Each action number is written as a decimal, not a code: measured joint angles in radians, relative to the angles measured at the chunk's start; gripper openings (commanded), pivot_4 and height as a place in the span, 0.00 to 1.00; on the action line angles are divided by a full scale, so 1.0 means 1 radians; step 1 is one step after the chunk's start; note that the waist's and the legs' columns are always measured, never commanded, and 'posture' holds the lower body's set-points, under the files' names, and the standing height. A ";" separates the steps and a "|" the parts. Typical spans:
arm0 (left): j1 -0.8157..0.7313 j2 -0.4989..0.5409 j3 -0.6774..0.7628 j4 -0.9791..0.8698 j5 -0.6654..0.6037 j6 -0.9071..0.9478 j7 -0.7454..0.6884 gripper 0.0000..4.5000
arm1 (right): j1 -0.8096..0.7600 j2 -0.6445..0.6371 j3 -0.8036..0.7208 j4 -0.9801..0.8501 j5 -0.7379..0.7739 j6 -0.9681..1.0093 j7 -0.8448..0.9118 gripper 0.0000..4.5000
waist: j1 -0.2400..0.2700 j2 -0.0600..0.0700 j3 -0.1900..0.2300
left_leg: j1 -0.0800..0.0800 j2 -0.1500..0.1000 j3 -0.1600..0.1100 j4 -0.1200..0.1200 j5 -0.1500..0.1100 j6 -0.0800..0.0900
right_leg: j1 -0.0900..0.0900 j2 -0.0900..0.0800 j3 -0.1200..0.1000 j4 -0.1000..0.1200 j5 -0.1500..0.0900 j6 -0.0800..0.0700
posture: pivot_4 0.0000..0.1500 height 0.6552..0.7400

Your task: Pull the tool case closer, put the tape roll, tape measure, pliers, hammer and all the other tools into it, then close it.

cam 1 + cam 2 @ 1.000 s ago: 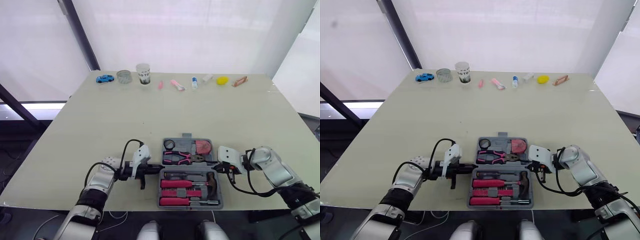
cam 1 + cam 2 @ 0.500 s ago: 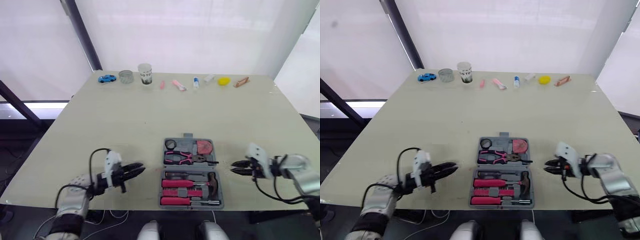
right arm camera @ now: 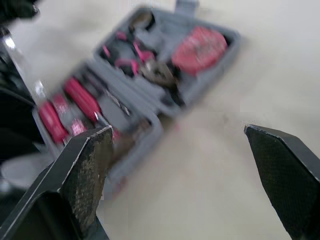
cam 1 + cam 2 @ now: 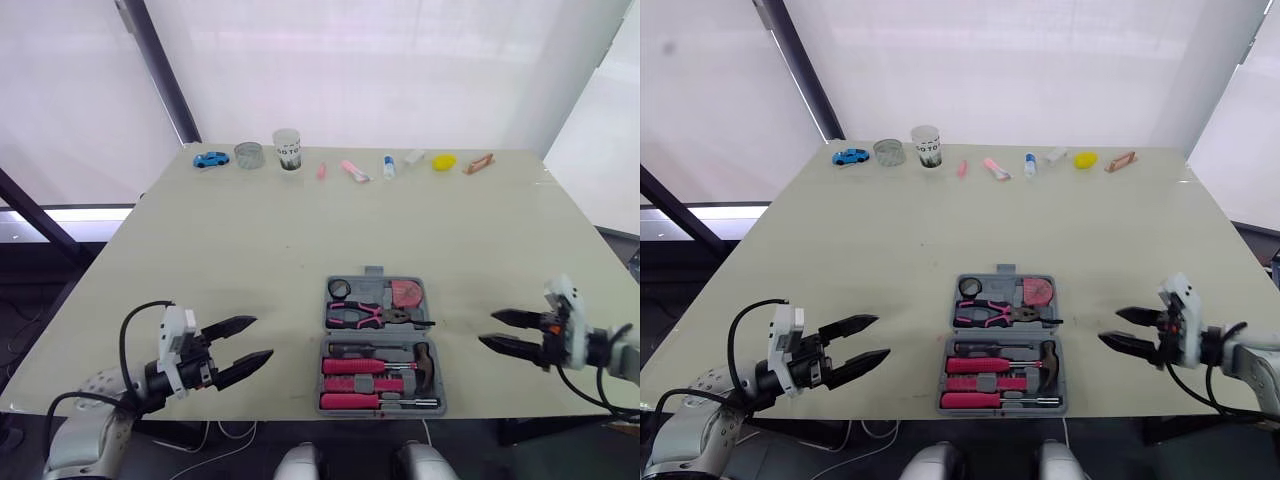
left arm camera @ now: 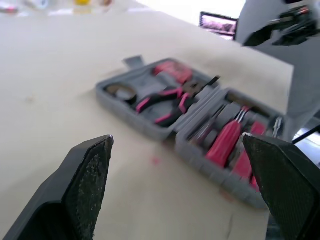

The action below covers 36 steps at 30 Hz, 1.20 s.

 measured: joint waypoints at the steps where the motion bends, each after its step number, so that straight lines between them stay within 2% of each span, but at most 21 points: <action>1: -0.005 -0.005 -0.018 -0.009 0.000 0.010 0.001 0.60 | -0.030 0.015 0.011 0.001 0.005 0.033 -0.029 1.00 | -0.001 0.000 0.000 | 0.000 0.000 0.000 0.000 0.000 0.000 | 0.000 0.000 0.000 0.000 0.000 0.000 | 1.00 1.00; 2: -0.021 -0.014 -0.050 -0.011 0.007 0.016 0.000 0.42 | -0.074 0.032 0.034 0.014 0.008 0.075 -0.054 1.00 | -0.001 0.000 0.000 | 0.000 -0.001 0.001 0.000 0.000 0.000 | 0.000 0.000 0.000 0.000 0.000 0.000 | 1.00 1.00; 4: -0.041 -0.027 -0.087 -0.013 0.011 0.019 -0.001 0.33 | -0.117 0.049 0.062 0.025 0.014 0.107 -0.072 1.00 | 0.000 0.000 0.000 | -0.001 -0.002 0.000 0.000 0.000 0.000 | 0.000 0.001 0.000 0.000 0.000 0.000 | 1.00 1.00; 5: -0.070 -0.040 -0.132 -0.001 0.034 0.018 -0.007 0.16 | -0.178 0.064 0.112 0.068 0.001 0.137 -0.093 1.00 | 0.000 0.000 0.000 | -0.001 -0.003 0.000 0.000 0.000 0.000 | 0.000 0.001 0.000 0.000 0.000 0.000 | 1.00 1.00; 6: -0.075 -0.042 -0.139 -0.001 0.037 0.017 -0.007 0.13 | -0.183 0.065 0.118 0.073 -0.002 0.141 -0.094 1.00 | 0.001 0.000 0.000 | -0.001 -0.003 0.000 0.000 0.000 0.000 | 0.000 0.001 0.000 -0.001 0.000 0.000 | 1.00 1.00; 8: -0.118 -0.058 -0.184 0.057 0.070 -0.013 -0.030 0.01 | -0.253 0.069 0.184 0.146 -0.024 0.162 -0.088 1.00 | 0.001 0.001 0.000 | -0.001 -0.003 0.001 0.000 0.000 0.000 | 0.000 0.001 -0.001 -0.001 0.000 0.000 | 1.00 1.00; 15: -0.234 -0.169 -0.345 0.269 0.198 -0.154 -0.095 0.01 | -0.473 0.115 0.356 0.460 -0.126 0.169 -0.019 1.00 | 0.000 0.001 0.000 | -0.003 -0.004 0.003 0.000 0.000 0.000 | -0.001 0.001 -0.002 -0.001 0.002 0.004 | 1.00 1.00; 24: -0.342 -0.225 -0.414 0.475 0.298 -0.300 -0.125 0.01 | -0.630 0.207 0.457 0.742 -0.240 0.117 0.092 1.00 | -0.004 0.001 0.000 | -0.005 -0.003 0.001 0.000 0.000 0.000 | -0.002 0.002 -0.003 0.000 0.002 0.004 | 1.00 1.00; 30: -0.343 -0.226 -0.413 0.491 0.315 -0.341 -0.121 0.01 | -0.676 0.255 0.450 0.845 -0.282 0.071 0.129 1.00 | -0.009 0.001 0.000 | -0.002 -0.002 0.001 0.000 0.000 0.000 | -0.001 0.002 -0.002 0.001 0.002 0.004 | 1.00 1.00; 36: -0.319 -0.225 -0.410 0.481 0.317 -0.365 -0.107 0.01 | -0.675 0.274 0.416 0.855 -0.286 0.086 0.133 1.00 | -0.023 0.003 -0.001 | -0.001 -0.002 0.000 0.000 0.000 0.000 | 0.000 0.002 -0.002 0.001 0.002 0.004 | 1.00 1.00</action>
